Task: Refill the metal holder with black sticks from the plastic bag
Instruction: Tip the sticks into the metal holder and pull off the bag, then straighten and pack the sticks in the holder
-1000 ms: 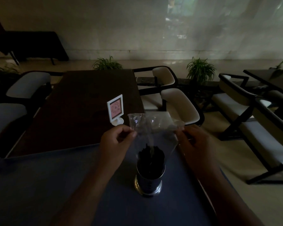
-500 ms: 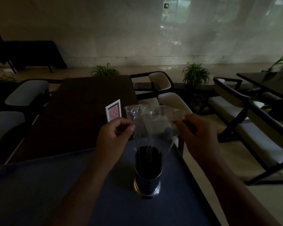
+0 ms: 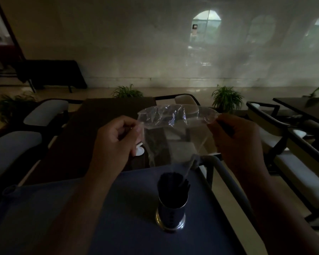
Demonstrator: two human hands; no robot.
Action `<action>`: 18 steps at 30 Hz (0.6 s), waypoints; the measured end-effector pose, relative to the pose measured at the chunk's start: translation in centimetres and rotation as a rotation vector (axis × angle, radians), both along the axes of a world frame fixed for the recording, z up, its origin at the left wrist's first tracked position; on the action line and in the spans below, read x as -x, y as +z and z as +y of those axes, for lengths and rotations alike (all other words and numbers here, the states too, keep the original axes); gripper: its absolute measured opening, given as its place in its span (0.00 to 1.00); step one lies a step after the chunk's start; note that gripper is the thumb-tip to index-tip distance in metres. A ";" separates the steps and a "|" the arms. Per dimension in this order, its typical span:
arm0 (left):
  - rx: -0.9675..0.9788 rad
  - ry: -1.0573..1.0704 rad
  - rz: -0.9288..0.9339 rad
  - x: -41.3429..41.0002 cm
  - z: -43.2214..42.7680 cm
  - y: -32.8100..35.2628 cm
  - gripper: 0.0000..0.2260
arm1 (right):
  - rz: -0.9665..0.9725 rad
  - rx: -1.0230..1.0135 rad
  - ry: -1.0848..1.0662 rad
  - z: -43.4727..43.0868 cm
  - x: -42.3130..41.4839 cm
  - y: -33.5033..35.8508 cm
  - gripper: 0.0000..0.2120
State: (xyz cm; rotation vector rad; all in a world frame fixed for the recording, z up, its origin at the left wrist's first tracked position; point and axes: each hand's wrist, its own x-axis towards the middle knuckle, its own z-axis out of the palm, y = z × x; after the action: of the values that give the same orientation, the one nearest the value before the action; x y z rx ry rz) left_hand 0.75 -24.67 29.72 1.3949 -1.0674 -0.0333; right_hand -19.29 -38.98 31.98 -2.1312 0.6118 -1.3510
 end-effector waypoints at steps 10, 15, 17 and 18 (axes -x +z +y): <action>0.150 0.100 0.125 -0.7 9.3 1.2 0.07 | -0.249 -0.371 0.684 4.8 -4.7 0.0 0.10; 0.044 0.309 0.450 -1.9 14.0 -4.4 0.18 | -0.107 -0.701 0.646 7.9 -7.8 -6.8 0.19; -0.070 0.408 0.494 -1.8 15.3 -7.1 0.15 | 0.034 -0.715 0.588 9.2 -8.4 -10.2 0.18; -0.143 0.443 0.511 -1.6 15.8 -8.5 0.11 | 0.104 -0.701 0.578 9.9 -8.5 -12.0 0.15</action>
State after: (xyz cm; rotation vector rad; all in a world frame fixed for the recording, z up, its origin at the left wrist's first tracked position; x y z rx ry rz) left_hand 2.31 -8.88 21.18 1.6125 -0.3290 -0.1370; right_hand -10.79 -29.10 20.00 -1.6139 0.3797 -0.5892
